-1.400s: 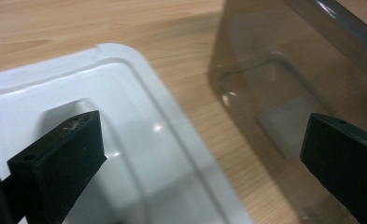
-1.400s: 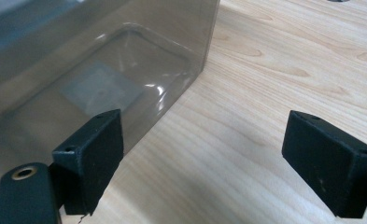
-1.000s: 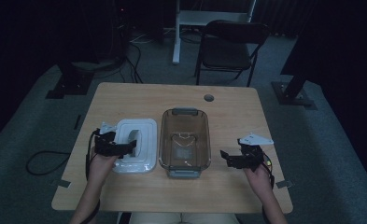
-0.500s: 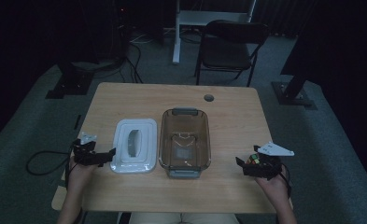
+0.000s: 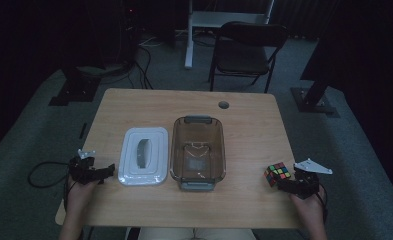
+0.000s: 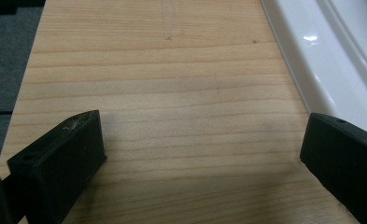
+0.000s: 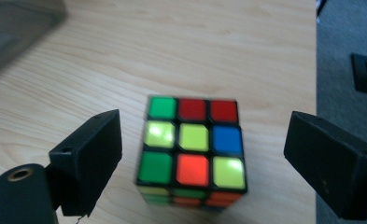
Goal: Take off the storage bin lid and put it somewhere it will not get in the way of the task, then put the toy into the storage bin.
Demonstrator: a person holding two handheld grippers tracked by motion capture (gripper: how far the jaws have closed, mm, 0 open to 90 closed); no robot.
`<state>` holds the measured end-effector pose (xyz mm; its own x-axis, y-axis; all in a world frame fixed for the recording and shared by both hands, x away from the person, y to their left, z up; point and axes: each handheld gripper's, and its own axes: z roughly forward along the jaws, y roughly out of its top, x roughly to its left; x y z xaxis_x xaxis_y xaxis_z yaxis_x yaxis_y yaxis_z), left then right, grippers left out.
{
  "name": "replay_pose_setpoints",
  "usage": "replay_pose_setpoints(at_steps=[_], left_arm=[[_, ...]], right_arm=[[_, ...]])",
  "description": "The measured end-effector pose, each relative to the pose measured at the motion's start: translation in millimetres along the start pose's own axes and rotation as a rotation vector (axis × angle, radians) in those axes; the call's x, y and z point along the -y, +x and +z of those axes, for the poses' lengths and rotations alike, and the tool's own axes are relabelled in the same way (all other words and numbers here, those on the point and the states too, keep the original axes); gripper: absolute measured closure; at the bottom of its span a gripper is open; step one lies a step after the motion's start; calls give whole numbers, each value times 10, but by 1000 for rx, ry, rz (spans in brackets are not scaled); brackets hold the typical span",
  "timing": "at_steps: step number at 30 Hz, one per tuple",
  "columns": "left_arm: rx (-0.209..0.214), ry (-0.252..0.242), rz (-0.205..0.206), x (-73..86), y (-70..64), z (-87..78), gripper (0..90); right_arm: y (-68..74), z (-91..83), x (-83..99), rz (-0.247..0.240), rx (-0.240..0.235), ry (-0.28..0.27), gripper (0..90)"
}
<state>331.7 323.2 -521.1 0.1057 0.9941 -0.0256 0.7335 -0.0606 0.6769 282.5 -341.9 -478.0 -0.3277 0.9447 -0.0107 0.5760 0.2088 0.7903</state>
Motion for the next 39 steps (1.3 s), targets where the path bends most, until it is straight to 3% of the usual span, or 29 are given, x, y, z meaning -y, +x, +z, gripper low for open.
replay_pose_setpoints(at_steps=[3, 5, 9, 13, 23, 26, 27, 39], left_arm=[[-15, -4, -7, -5, -6, 12, 5], [-32, -8, 16, 0, -27, 30, 5], [-13, -7, 39, -6, -72, 37, 8], [-23, -11, 24, 3, -76, 33, 8], [-45, -14, 0, 11, -107, 28, 8], [-46, -14, -1, 12, -108, 29, 8], [-45, -14, -1, 12, -108, 29, 7], [-45, -14, 0, 11, -108, 29, 7]], right_arm=[[-16, 49, 47, 14, -9, 15, 111], [-14, 88, 61, 17, -10, 22, 112], [-6, 150, 89, 14, -7, 52, 126], [-2, 188, 145, 10, 11, 67, 155], [34, 240, 211, 16, -3, 101, 214], [37, 252, 214, 24, 2, 104, 267], [34, 251, 212, 27, -13, 106, 321], [35, 229, 125, 2, -21, 114, 337]])
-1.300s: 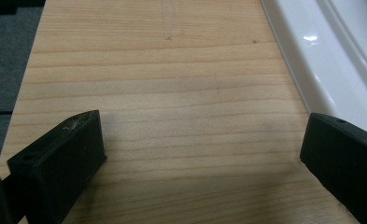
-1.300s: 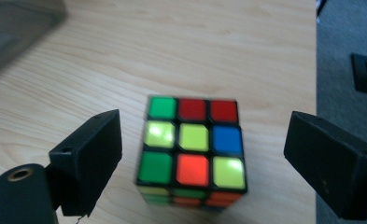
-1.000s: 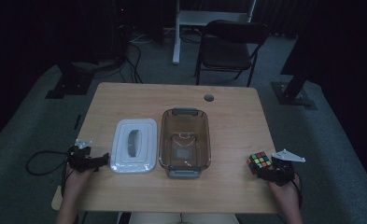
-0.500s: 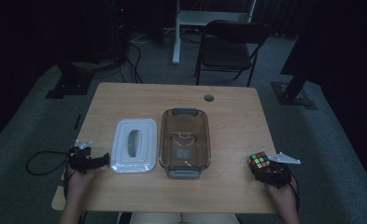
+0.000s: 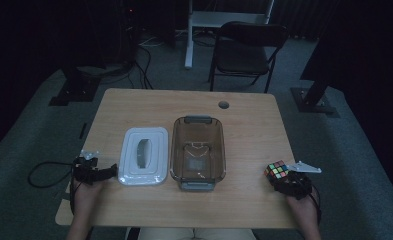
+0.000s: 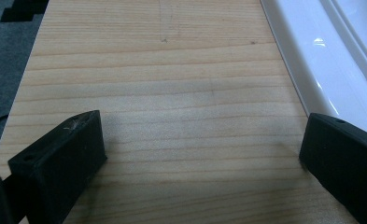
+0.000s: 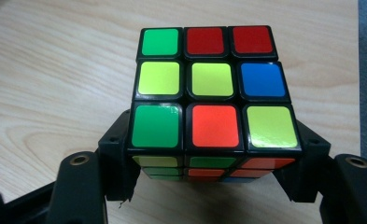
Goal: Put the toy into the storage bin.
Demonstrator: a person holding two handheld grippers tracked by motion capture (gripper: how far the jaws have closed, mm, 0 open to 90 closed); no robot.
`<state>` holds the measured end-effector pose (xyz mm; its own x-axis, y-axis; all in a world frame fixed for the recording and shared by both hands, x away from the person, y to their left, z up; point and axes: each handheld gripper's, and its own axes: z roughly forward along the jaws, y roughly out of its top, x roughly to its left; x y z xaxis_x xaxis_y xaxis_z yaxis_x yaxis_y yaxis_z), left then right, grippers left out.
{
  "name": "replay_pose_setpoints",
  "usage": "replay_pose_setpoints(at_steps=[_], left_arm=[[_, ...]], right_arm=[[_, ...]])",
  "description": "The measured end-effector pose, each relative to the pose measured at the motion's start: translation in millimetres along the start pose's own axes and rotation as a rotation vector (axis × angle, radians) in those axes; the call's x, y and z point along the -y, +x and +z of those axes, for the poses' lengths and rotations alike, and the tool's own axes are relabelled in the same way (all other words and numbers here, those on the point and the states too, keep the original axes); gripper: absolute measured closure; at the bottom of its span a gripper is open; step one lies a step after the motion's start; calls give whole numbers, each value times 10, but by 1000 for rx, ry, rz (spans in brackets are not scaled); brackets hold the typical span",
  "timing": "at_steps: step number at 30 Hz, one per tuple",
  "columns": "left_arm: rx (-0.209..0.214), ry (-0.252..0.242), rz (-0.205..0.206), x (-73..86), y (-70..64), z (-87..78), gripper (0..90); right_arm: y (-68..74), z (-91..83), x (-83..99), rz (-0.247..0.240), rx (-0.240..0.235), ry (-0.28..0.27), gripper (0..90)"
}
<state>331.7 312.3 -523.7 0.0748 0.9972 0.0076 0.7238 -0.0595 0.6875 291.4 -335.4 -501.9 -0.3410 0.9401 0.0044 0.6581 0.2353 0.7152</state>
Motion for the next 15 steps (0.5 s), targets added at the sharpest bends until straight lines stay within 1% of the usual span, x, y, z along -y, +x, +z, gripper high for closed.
replay_pose_setpoints(at_steps=[5, 10, 15], left_arm=[[0, -1, 0, 0, -1, 0, 7], [0, -1, 1, 0, -1, 1, 7], [4, 2, 6, -2, 0, 1, 7]], right_arm=[[-5, -91, -92, -4, -21, -29, 337], [20, -209, -217, -31, -44, -49, 337], [48, -314, -427, -84, -76, -69, 337]])
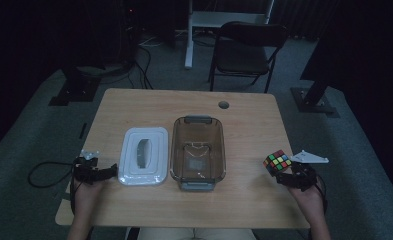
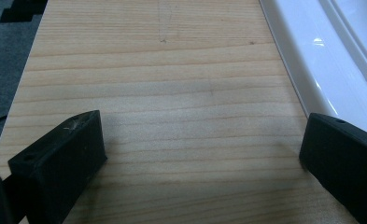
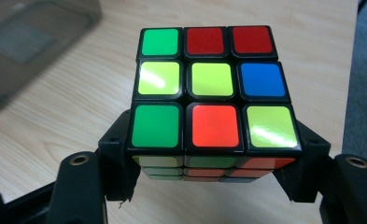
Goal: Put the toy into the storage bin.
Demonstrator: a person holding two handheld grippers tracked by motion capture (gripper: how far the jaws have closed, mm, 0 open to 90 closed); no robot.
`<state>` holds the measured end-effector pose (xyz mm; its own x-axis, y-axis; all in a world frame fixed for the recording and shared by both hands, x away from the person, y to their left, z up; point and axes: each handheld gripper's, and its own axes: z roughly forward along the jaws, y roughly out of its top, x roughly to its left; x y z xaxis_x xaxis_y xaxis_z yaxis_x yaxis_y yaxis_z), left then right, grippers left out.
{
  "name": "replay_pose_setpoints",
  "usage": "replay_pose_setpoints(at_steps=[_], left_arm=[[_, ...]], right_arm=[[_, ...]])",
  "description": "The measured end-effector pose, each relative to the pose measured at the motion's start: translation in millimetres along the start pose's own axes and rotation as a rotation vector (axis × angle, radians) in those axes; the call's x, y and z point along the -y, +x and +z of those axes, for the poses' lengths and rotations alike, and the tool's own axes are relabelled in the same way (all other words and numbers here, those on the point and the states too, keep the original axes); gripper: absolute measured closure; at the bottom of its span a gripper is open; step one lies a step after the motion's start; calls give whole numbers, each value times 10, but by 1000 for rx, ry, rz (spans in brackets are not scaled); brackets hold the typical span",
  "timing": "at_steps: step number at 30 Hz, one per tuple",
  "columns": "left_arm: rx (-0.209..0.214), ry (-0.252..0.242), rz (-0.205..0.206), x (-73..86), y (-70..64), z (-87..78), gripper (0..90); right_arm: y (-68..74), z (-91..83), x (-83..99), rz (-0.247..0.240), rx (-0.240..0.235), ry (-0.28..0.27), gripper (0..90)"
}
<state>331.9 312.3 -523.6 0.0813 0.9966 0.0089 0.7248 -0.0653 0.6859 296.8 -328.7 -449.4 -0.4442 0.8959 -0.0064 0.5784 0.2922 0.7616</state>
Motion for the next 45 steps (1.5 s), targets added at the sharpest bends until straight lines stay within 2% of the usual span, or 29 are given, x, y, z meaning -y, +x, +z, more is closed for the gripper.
replay_pose_setpoints(at_steps=[9, 15, 20, 25, 35, 37, 41, 42, 43, 45], left_arm=[[3, -2, 2, 0, -8, 2, 8], [3, -2, 1, 0, -14, 2, 8], [5, -2, 3, -1, -16, 2, 7], [5, -2, 3, -1, -17, 2, 7], [6, -2, 5, -1, -17, 2, 8], [6, -1, 5, -1, -17, 1, 7], [7, 2, 7, -1, -16, -2, 8], [7, 2, 7, -1, -16, -2, 8], [7, 2, 7, -1, -17, -2, 8], [7, 1, 7, -1, -17, -1, 8]], right_arm=[[114, -110, -431, -87, -55, -59, 337], [266, -131, -751, -164, -101, -86, 337], [405, -133, -957, -215, -166, -103, 337], [534, -107, -1104, -246, -224, -119, 337], [897, 6, -1333, -346, -323, -102, 337], [966, 29, -1366, -361, -356, -102, 337], [1109, 106, -1416, -403, -405, -80, 337], [1109, 106, -1416, -403, -405, -80, 337], [1200, 168, -1437, -428, -437, -57, 337], [1245, 194, -1440, -442, -447, -47, 337]])
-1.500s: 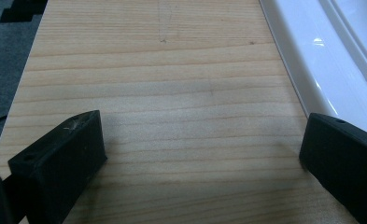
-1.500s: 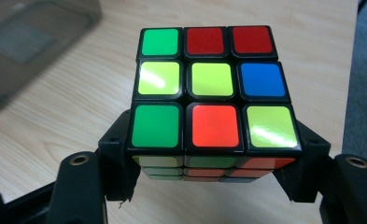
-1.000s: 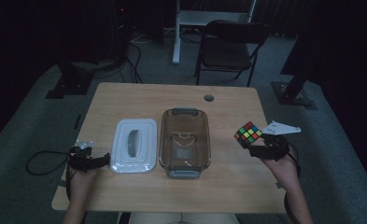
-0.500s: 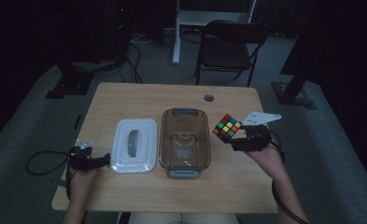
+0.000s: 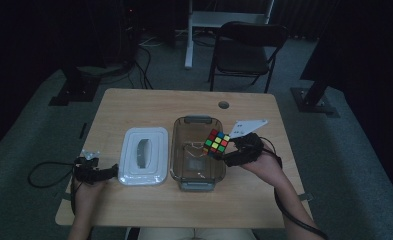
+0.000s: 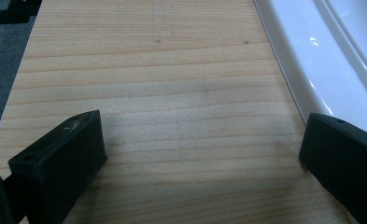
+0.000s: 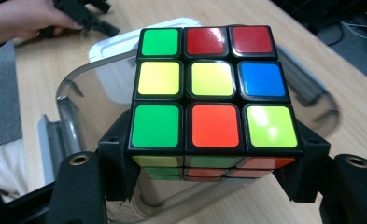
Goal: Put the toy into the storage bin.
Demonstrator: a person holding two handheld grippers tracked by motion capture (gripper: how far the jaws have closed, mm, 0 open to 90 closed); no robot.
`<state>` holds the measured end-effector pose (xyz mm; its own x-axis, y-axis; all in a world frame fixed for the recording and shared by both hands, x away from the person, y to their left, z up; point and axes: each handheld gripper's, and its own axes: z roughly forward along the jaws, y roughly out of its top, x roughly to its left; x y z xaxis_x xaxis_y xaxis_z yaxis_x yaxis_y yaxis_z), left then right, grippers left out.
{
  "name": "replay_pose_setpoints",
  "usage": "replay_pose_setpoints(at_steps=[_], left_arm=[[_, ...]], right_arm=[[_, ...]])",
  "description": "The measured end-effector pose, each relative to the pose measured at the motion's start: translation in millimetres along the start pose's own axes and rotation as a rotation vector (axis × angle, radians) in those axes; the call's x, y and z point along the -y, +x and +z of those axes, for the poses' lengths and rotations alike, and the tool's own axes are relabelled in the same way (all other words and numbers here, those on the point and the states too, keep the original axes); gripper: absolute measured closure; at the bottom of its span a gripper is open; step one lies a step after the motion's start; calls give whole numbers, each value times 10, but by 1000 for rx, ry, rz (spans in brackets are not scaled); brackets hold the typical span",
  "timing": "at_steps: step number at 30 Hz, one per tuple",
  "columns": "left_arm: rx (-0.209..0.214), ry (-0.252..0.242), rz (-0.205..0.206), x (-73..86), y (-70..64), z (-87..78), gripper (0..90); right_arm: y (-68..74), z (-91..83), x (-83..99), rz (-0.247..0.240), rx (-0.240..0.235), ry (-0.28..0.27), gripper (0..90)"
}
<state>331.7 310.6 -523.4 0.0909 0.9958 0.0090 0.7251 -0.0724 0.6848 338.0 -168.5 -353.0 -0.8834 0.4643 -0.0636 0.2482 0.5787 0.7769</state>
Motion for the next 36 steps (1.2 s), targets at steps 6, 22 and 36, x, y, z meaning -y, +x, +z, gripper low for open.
replay_pose_setpoints(at_steps=[6, 22, 36], left_arm=[[0, -2, 0, 1, 0, 1, 8], [8, -1, 7, 2, -5, -1, 8], [8, -1, 7, 3, -7, -2, 8]], right_arm=[[72, 157, -39, -22, -59, 28, 337], [93, 509, -67, -76, -125, 165, 336], [171, 726, -119, -118, -170, 262, 336]])
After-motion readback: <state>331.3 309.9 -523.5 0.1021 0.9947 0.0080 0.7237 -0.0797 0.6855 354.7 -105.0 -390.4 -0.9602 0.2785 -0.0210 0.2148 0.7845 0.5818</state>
